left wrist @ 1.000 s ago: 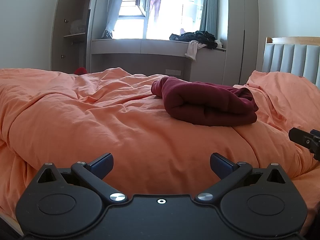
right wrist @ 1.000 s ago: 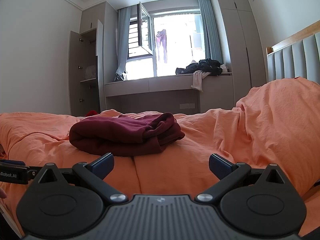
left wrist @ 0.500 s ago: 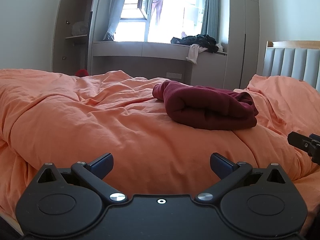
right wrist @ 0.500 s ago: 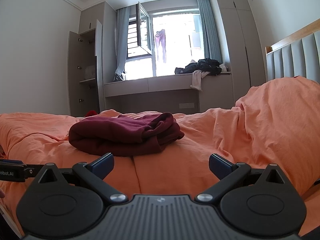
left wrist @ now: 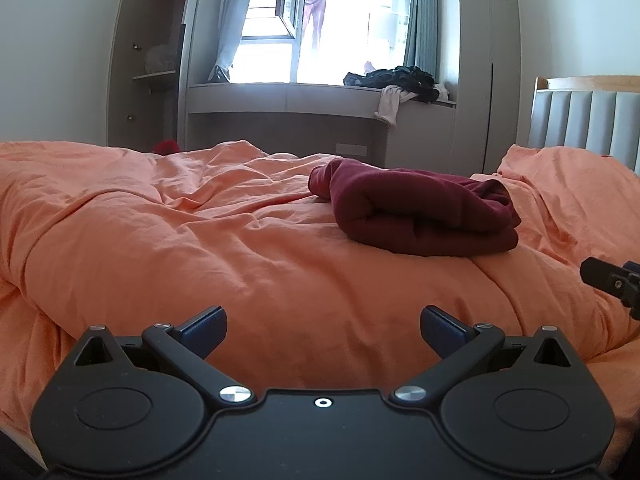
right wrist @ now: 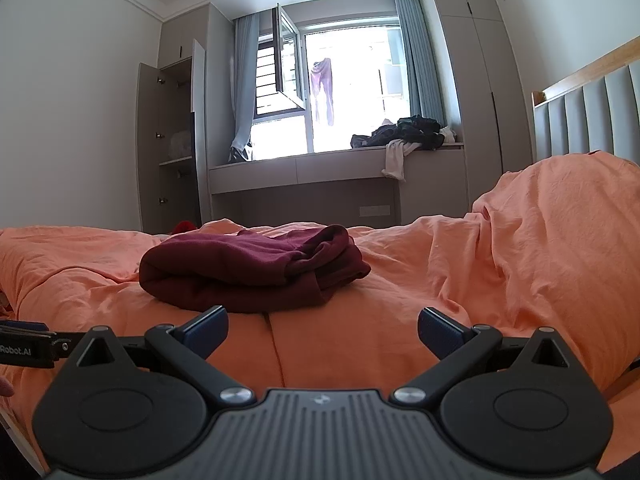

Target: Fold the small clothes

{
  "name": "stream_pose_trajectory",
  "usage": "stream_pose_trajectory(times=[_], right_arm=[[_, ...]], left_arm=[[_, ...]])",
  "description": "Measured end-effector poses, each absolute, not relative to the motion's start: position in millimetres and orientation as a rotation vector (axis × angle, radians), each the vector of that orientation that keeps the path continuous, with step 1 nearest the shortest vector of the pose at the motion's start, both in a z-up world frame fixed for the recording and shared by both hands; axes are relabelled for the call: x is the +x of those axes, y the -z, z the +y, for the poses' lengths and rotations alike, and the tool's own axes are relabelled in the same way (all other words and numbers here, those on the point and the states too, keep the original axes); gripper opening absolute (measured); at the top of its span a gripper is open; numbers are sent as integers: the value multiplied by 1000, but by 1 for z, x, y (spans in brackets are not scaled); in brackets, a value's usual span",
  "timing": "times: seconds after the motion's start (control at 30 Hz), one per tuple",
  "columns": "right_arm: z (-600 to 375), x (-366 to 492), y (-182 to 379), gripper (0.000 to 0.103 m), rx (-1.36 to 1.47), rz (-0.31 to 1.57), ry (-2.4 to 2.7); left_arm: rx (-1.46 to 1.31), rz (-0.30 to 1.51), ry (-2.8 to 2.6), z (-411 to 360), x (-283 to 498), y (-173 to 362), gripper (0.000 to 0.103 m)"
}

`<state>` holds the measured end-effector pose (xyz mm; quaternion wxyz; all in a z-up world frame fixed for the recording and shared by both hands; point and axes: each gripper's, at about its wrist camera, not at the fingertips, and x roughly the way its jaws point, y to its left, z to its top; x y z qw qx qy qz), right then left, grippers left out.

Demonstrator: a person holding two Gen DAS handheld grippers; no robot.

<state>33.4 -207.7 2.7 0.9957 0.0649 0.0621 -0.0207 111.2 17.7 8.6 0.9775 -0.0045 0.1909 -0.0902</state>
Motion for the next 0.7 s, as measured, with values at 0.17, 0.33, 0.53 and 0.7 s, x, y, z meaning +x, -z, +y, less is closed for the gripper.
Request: stream_pose_trajectory(times=[0.17, 0.33, 0.53, 0.7], right_arm=[[-207, 33, -3, 103, 130, 121, 39], [-208, 32, -2, 103, 135, 122, 40], [-208, 31, -2, 103, 126, 121, 47], [-208, 32, -3, 103, 130, 122, 51]], left_arm=[[5, 399, 154, 16, 113, -8, 103], [0, 410, 148, 16, 115, -6, 103], [11, 402, 142, 15, 114, -6, 103], [15, 405, 145, 14, 114, -6, 103]])
